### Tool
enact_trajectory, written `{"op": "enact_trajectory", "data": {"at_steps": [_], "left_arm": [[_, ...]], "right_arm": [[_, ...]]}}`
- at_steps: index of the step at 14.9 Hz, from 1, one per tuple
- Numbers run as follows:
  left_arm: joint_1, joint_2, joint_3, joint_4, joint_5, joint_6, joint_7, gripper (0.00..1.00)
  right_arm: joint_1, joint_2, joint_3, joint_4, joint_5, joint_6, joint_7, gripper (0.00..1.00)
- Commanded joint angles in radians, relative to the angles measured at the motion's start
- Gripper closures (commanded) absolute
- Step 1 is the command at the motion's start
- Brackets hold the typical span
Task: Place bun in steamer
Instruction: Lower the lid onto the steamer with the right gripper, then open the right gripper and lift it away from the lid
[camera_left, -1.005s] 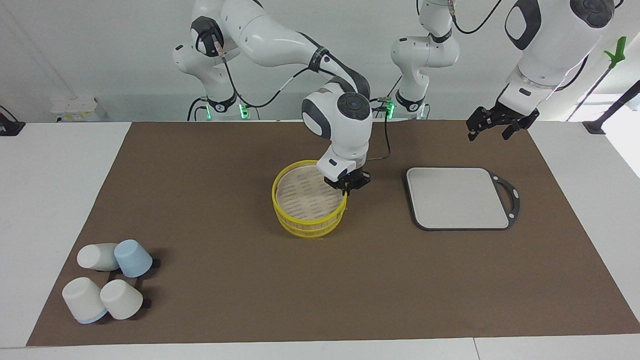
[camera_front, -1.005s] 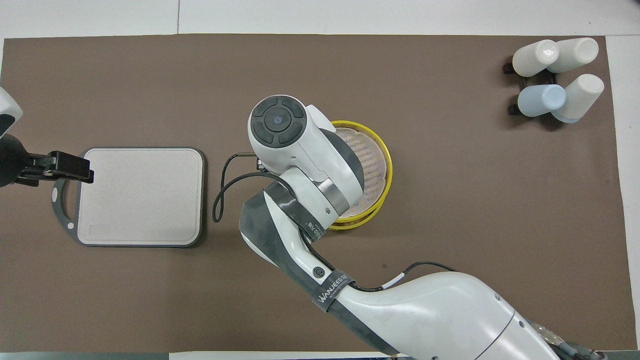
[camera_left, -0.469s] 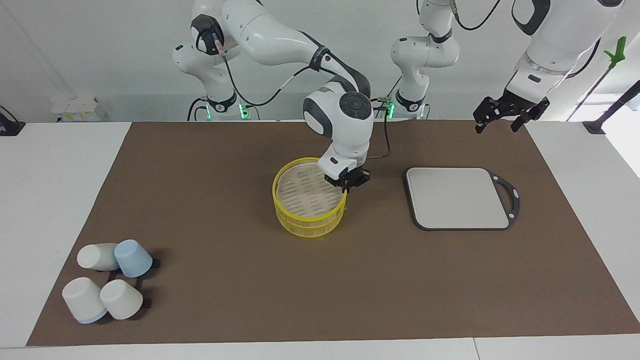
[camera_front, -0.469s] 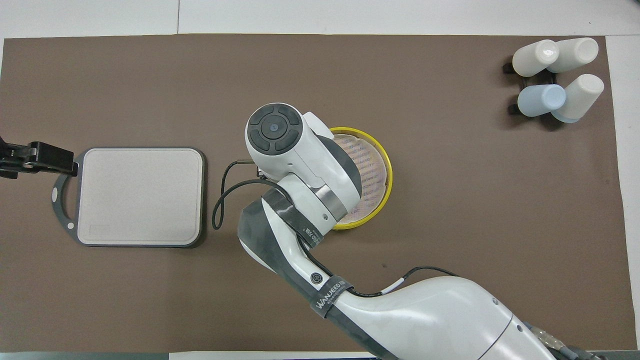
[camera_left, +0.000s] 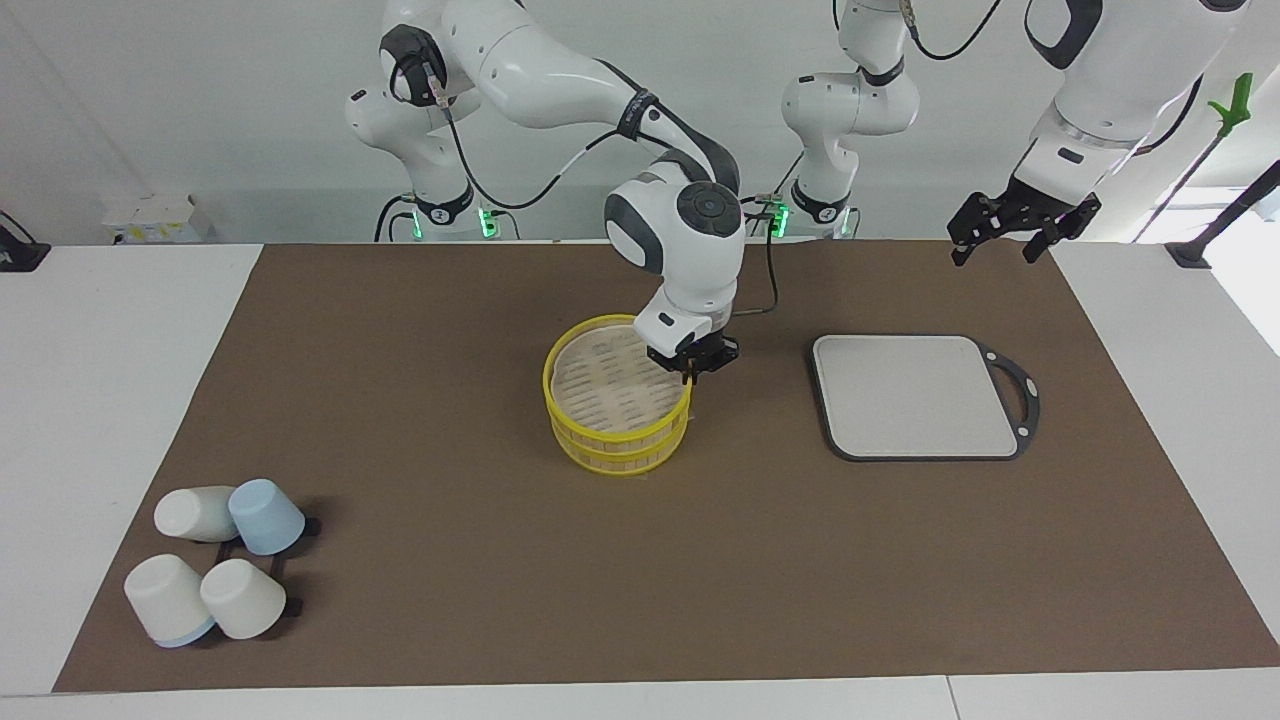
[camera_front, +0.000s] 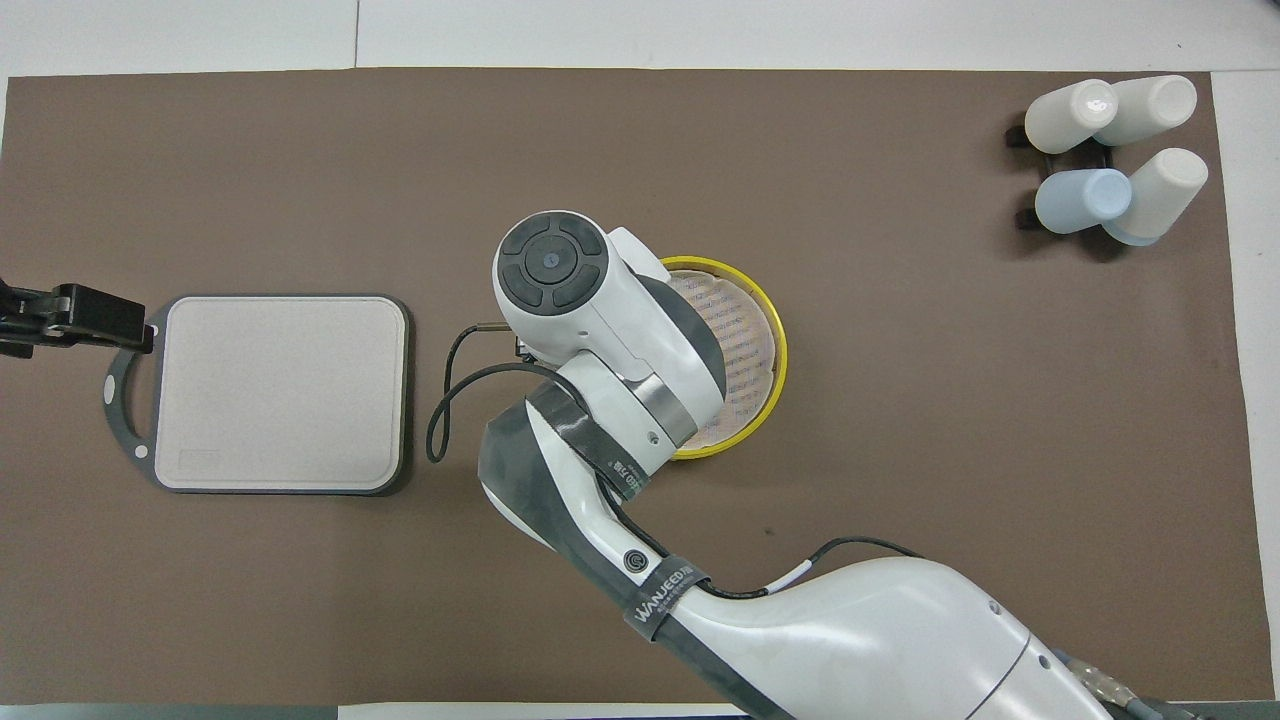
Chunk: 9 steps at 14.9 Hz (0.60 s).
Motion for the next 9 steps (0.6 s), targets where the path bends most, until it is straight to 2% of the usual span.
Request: {"op": "enact_trajectory", "data": {"at_steps": [1,5,7,9], "left_arm": [[-0.003,-0.016,0.005,-0.009,-0.004,-0.012,0.012,0.0],[-0.003,-0.016,0.007,-0.009,-0.005,-0.009,0.011,0.0],[-0.003,-0.016,0.007,-0.009,-0.005,-0.009,0.009,0.0],[-0.003,-0.016,0.007,-0.009,-0.005,-0.009,0.008,0.0]], "right_arm": [[-0.003,-0.031,0.002,-0.052,0.001,0.013,0.027,0.0],[-0.026,-0.036,0.0,-0.033,0.004,0.004,0.015,0.0],[-0.074,-0.066,0.002,-0.032,0.003,0.007,0.004,0.0],[-0.14,-0.106,0.003,-0.033,0.009,-0.001,-0.086,0.0]]}}
